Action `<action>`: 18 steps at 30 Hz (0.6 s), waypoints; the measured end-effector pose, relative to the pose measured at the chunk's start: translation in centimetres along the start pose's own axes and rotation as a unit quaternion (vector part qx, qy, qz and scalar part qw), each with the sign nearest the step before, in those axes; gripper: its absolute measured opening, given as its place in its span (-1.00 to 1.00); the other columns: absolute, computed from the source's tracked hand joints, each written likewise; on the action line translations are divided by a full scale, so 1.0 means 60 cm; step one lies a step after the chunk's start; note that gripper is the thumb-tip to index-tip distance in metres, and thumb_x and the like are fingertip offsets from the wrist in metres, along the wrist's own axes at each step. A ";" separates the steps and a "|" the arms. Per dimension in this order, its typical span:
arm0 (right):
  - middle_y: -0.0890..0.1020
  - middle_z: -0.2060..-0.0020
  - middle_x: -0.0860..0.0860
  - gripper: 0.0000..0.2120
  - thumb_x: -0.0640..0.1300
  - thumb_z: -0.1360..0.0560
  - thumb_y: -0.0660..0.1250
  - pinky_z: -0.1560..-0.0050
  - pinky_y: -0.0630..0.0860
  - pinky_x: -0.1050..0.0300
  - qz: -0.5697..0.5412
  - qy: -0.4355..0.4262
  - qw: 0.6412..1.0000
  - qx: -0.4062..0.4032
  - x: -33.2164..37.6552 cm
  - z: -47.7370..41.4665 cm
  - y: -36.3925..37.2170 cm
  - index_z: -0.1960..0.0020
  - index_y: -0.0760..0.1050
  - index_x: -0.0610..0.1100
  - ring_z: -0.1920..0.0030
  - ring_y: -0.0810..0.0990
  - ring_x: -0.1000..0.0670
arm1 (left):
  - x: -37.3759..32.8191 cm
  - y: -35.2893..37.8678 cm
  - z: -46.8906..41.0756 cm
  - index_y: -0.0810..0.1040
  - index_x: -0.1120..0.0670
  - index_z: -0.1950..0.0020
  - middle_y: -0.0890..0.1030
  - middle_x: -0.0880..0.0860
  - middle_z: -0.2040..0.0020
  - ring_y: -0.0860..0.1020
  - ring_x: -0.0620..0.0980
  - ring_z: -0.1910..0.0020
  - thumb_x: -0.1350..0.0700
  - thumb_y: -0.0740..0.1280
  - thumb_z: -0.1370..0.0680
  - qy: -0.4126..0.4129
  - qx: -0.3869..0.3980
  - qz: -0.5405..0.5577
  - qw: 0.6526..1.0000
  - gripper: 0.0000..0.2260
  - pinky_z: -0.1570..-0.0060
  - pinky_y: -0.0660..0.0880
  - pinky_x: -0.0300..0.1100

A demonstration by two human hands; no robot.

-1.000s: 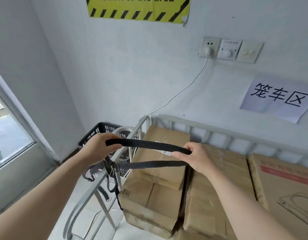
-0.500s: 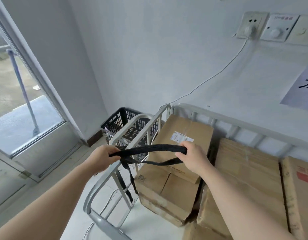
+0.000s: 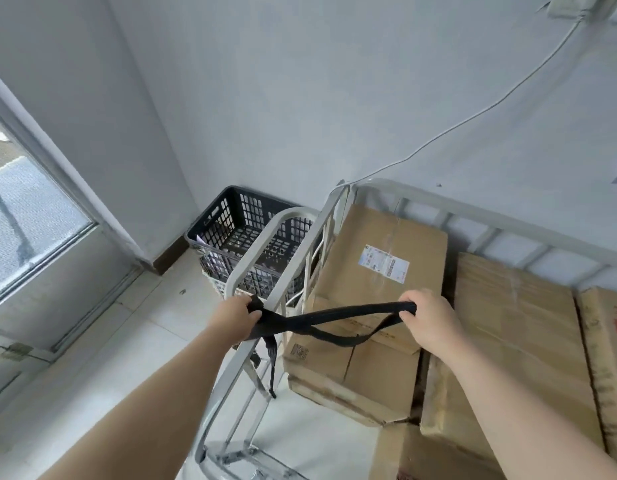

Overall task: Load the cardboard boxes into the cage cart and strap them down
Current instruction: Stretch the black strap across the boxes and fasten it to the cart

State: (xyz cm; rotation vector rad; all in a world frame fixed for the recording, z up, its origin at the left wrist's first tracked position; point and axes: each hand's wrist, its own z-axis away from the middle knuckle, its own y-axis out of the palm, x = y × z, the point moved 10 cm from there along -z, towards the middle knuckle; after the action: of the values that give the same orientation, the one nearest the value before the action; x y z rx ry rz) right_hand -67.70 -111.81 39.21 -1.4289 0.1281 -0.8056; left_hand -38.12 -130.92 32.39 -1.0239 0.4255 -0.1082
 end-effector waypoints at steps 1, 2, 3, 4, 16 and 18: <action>0.48 0.15 0.06 -0.87 -0.20 -0.50 0.28 0.26 0.32 0.15 0.007 0.009 1.000 0.002 -0.009 -0.003 0.005 0.11 0.51 0.02 0.21 0.46 0.02 | 0.002 0.005 -0.009 0.54 0.15 -0.16 0.59 0.06 0.07 0.55 0.04 0.12 -0.02 0.24 -0.59 -0.007 0.007 -0.002 1.000 -0.72 0.18 0.48 -0.14; 0.48 0.16 0.06 -0.86 -0.21 -0.49 0.28 0.24 0.32 0.14 0.014 0.015 1.000 0.001 -0.016 -0.007 0.010 0.08 0.53 0.01 0.21 0.45 0.01 | 0.005 0.008 -0.016 0.55 0.14 -0.14 0.56 0.03 0.14 0.53 0.01 0.18 -0.02 0.26 -0.58 -0.015 0.008 0.001 1.000 -0.73 0.24 0.45 -0.17; 0.47 0.17 0.07 -0.85 -0.22 -0.49 0.28 0.26 0.31 0.15 0.021 0.019 1.000 -0.001 -0.022 -0.010 0.015 0.06 0.55 0.00 0.21 0.44 0.01 | 0.007 0.009 -0.020 0.55 0.13 -0.13 0.54 0.00 0.17 0.50 -0.02 0.22 -0.02 0.28 -0.57 -0.019 0.009 0.009 1.000 -0.74 0.28 0.41 -0.20; 0.46 0.18 0.08 -0.85 -0.22 -0.49 0.28 0.30 0.29 0.18 0.025 0.024 0.999 -0.001 -0.025 -0.014 0.021 0.05 0.56 -0.01 0.23 0.43 0.02 | 0.006 0.008 -0.021 0.54 0.11 -0.14 0.53 -0.02 0.17 0.48 -0.03 0.23 -0.01 0.30 -0.56 -0.016 0.010 0.021 1.000 -0.75 0.29 0.38 -0.21; 0.54 -0.06 0.26 -0.84 -0.04 -0.53 0.31 0.00 0.34 0.35 -0.203 -0.072 0.974 0.067 0.183 -0.045 0.051 -0.07 0.54 0.17 -0.11 0.48 0.19 | -0.099 -0.188 0.070 0.61 -0.15 -0.04 0.69 -0.15 0.10 0.64 -0.20 0.13 0.16 0.32 -0.56 0.194 0.025 0.264 0.944 -0.80 0.09 0.50 -0.37; 0.47 -0.20 0.30 -0.74 0.03 -0.53 0.30 -0.13 0.31 0.28 -0.247 -0.108 0.959 0.091 0.240 -0.040 0.035 -0.19 0.46 0.28 -0.20 0.39 0.26 | -0.112 -0.209 0.084 0.62 -0.10 -0.08 0.70 -0.12 0.08 0.65 -0.17 0.10 0.19 0.31 -0.56 0.209 0.032 0.267 0.940 -0.79 0.01 0.54 -0.31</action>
State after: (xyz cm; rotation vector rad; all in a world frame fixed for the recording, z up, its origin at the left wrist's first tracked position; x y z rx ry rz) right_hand -57.50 -122.02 42.32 -1.3783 -0.4777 -1.0280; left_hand -40.92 -131.50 47.19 -0.7881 1.0690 0.1514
